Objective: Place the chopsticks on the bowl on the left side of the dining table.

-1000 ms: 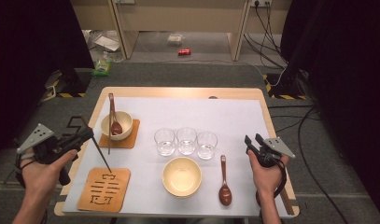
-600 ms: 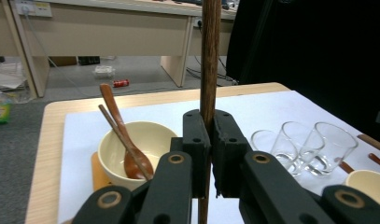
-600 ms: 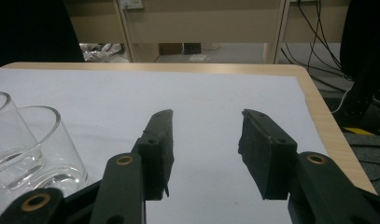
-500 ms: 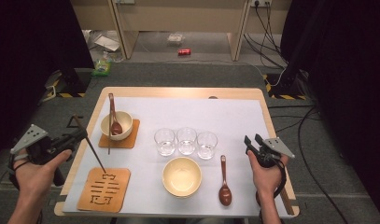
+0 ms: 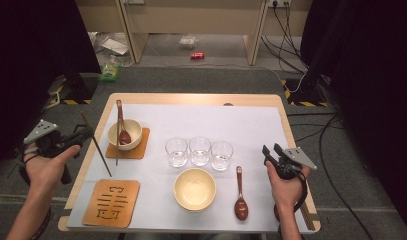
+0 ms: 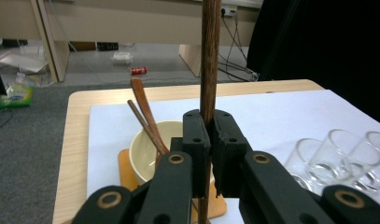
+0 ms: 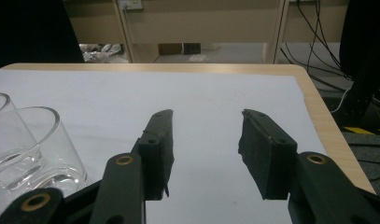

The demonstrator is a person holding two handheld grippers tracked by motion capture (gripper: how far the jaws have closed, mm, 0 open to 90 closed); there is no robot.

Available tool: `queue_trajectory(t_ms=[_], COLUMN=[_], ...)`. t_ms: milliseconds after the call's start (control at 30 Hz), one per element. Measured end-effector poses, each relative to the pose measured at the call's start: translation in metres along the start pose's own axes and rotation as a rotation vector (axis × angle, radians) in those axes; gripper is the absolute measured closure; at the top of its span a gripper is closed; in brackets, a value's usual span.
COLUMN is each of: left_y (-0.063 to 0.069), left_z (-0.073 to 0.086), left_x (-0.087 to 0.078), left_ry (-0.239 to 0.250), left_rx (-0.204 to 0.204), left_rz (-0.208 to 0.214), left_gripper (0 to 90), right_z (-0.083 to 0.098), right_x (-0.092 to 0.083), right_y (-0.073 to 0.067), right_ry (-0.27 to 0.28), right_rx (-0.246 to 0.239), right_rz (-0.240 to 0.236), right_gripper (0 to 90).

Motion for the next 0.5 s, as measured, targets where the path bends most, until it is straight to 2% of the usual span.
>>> queue_trajectory(t_ms=[267,500], left_y=[-0.017,-0.023], left_z=[0.002,0.004], left_x=[0.028,0.053], left_ry=[-0.059,-0.106], left_rx=[-0.023,-0.045], left_rz=[-0.034,-0.044], left_gripper=[84.4,84.4], right_z=[0.0,0.001], right_x=[0.0,0.001], right_y=[0.001,0.0], right_ry=[-0.002,-0.003], right_rx=[0.004,0.002], right_rz=[0.002,0.0], right_gripper=[54.4,54.2])
Point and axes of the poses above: each handheld gripper's, and its own axes: x roughly forward along the jaws, z roughly out of its underside, y roughly to its right, the point moved 5 cm from there along x, roughly forward along the jaws, and after that the axes turned 8 degrees about y, right-handed, at the moved point
